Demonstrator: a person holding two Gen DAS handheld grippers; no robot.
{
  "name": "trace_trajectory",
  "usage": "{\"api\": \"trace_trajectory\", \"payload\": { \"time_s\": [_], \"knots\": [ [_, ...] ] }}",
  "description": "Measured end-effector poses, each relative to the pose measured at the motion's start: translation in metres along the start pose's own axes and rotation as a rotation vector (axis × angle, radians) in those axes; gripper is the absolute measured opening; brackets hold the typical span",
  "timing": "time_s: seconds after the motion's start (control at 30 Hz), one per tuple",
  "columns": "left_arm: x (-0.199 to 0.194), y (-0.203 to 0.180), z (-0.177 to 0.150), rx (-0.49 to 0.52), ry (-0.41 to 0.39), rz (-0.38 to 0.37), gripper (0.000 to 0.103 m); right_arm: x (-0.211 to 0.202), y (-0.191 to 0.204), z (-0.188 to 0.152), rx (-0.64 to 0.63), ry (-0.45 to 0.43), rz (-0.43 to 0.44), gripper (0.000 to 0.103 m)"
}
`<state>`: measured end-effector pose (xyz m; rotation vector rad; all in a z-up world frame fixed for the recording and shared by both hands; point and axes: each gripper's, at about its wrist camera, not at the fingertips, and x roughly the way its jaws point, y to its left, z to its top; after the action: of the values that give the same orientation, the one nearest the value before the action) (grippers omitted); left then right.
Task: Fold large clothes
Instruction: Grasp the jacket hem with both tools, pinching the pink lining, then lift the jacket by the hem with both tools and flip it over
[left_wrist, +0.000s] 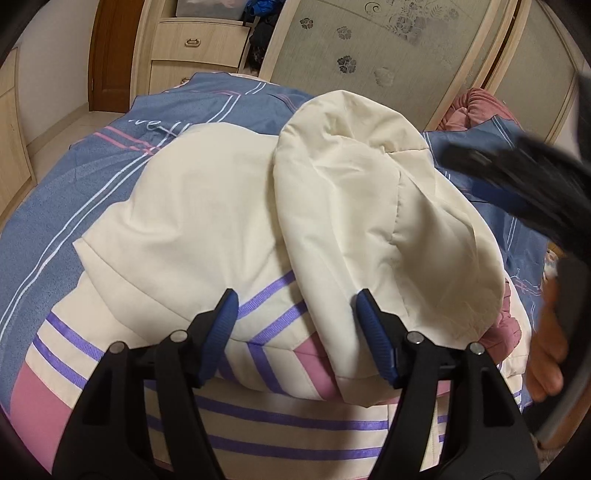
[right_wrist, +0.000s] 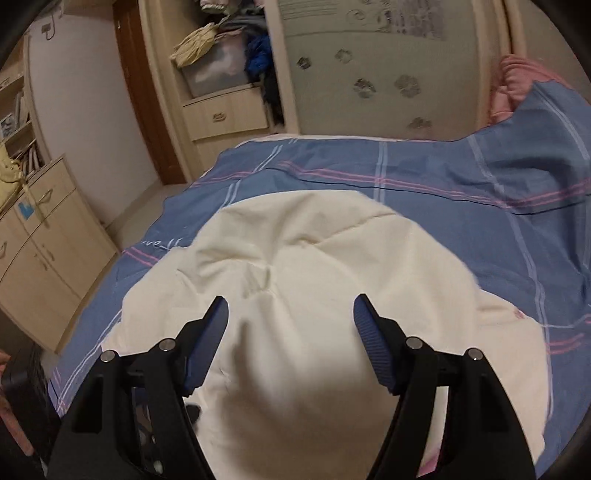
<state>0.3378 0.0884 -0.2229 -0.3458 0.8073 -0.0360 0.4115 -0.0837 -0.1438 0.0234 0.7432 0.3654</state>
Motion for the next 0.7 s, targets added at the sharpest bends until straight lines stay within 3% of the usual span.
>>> {"api": "trace_trajectory", "payload": {
  "time_s": [0.1,0.17,0.23,0.3,0.4,0.5,0.57,0.7],
  "knots": [
    [0.000,0.000,0.000,-0.001,0.000,0.000,0.068,-0.033,-0.025,-0.032,0.053,0.007,-0.038,0.071],
    [0.001,0.000,0.000,0.001,-0.001,0.002,0.068,-0.038,-0.041,-0.057,0.084,0.058,-0.089,0.071],
    [0.001,-0.001,-0.001,0.007,-0.003,0.007,0.069,-0.014,-0.049,-0.081,0.063,0.184,-0.167,0.071],
    [0.002,-0.004,-0.002,0.021,0.000,0.005,0.072,0.011,-0.063,-0.103,0.086,0.254,-0.147,0.071],
    [-0.002,-0.009,-0.003,0.044,-0.013,0.027,0.072,-0.009,-0.060,-0.108,0.101,0.190,-0.128,0.071],
    [-0.023,-0.010,-0.003,0.054,-0.035,-0.020,0.073,-0.053,-0.057,-0.116,0.136,0.126,-0.063,0.072],
    [-0.045,-0.012,-0.010,0.088,-0.049,-0.040,0.076,-0.079,-0.060,-0.127,0.173,0.127,-0.046,0.072],
    [-0.085,-0.005,-0.055,0.124,-0.003,0.014,0.079,-0.120,-0.065,-0.172,0.216,0.163,0.005,0.074]
  ]
}}
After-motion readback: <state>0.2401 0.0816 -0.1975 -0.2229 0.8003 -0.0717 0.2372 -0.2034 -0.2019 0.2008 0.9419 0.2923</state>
